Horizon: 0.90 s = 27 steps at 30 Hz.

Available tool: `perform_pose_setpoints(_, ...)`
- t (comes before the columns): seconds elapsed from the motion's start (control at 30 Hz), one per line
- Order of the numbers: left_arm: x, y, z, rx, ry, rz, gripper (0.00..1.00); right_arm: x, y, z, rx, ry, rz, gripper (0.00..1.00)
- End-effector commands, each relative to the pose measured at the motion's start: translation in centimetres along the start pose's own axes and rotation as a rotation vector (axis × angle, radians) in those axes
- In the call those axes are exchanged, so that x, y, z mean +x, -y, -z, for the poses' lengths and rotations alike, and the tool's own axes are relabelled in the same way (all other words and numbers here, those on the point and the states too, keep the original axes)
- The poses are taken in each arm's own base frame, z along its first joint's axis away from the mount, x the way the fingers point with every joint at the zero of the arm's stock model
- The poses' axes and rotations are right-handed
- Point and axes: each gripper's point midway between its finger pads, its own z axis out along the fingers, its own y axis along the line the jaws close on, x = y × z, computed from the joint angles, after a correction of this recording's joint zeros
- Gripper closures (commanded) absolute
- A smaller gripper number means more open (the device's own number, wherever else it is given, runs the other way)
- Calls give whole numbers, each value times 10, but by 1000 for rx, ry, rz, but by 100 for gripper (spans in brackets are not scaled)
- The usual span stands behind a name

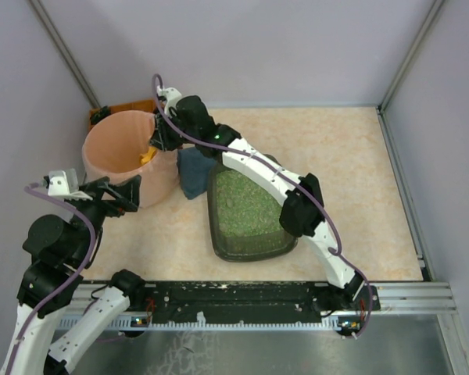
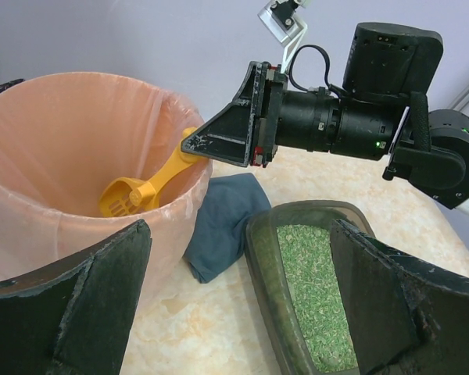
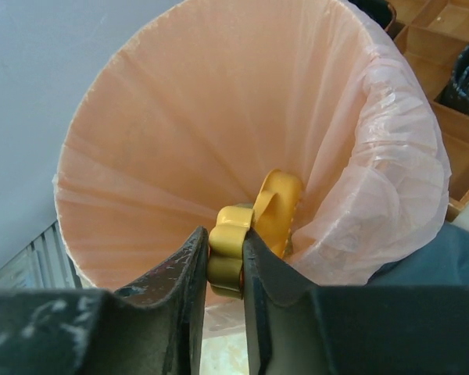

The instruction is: Clean the litter box

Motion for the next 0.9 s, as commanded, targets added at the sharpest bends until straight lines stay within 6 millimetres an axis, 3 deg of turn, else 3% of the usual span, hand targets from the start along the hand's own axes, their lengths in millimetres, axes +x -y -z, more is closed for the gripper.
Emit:
perform_pose_setpoints(0.0, -5, -2, 4, -8, 17, 3, 0, -26, -17, 3, -30, 74, 37, 83)
perform_pose_setpoints(0.13, -6, -4, 5, -13, 18, 3, 0, -51, -28, 13, -48, 139, 53, 94)
perform_pose_setpoints(0.23, -7, -4, 6, -14, 21, 3, 0, -83, -40, 29, -54, 219, 75, 97)
perform_pose_setpoints(0.47, -7, -2, 5, -6, 20, 6, 0, -166, -64, 89, -40, 437, 135, 100)
perform_pose_setpoints(0.7, -8, 2, 3, 8, 21, 13, 0, -190, -63, 138, -18, 467, 135, 100)
perform_pose_setpoints(0.87, -3, 8, -3, 31, 9, 18, 0, -213, -69, 214, -26, 574, 102, 100)
